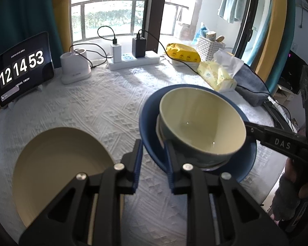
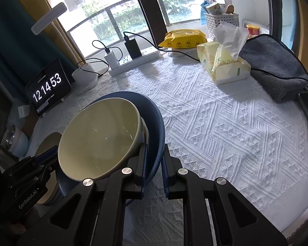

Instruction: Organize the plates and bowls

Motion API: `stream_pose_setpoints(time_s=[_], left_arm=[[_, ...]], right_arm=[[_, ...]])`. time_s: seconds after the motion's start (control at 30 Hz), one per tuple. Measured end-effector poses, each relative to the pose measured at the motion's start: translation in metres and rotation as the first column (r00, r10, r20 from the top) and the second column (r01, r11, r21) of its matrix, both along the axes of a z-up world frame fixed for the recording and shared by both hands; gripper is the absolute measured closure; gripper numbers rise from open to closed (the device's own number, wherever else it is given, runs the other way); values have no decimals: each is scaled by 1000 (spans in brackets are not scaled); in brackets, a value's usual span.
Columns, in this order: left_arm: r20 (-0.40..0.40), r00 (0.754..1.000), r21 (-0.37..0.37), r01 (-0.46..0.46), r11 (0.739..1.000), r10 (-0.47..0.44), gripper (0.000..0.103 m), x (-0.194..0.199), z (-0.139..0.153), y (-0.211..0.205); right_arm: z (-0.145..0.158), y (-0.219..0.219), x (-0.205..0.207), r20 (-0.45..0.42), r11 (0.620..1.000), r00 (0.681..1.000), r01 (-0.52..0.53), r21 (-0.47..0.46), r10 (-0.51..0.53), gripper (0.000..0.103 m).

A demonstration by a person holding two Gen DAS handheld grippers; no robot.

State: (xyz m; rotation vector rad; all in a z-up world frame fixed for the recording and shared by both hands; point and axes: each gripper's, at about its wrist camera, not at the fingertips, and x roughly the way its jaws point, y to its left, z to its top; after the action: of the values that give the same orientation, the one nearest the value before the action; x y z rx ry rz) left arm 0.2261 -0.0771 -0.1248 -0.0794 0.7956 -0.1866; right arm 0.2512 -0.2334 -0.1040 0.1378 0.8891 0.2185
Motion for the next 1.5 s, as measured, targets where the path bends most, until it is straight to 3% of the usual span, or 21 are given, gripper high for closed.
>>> stream_pose_setpoints(time_s=[0.73,1.5], left_arm=[[-2,1000,-25,19,1000,-19,82,-11,2,-3],[83,996,-50,-21,999,25,82,-25,32,26]], right_arm=[[7,-4,-13,12,1000,1000,12,-23,-12,87],[43,24,-19,78,999,997,-23,-44,27,87]])
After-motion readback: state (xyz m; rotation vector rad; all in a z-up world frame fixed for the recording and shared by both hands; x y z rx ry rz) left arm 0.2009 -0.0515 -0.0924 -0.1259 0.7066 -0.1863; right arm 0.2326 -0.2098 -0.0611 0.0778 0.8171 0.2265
